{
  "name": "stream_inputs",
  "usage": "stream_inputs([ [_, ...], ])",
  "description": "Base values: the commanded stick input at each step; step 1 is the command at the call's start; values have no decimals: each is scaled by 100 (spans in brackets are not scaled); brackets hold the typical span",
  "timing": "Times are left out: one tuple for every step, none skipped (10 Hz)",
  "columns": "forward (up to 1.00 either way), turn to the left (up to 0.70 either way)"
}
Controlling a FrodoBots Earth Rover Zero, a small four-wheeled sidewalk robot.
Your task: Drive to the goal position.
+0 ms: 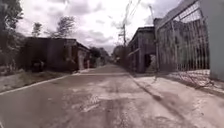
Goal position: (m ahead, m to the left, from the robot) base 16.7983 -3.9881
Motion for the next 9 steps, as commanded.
stream_inputs([
  [70, 1],
  [70, 1],
  [70, 1],
  [70, 1],
  [70, 1],
  [70, 1],
  [70, 1],
  [70, 1],
  [70, 1],
])
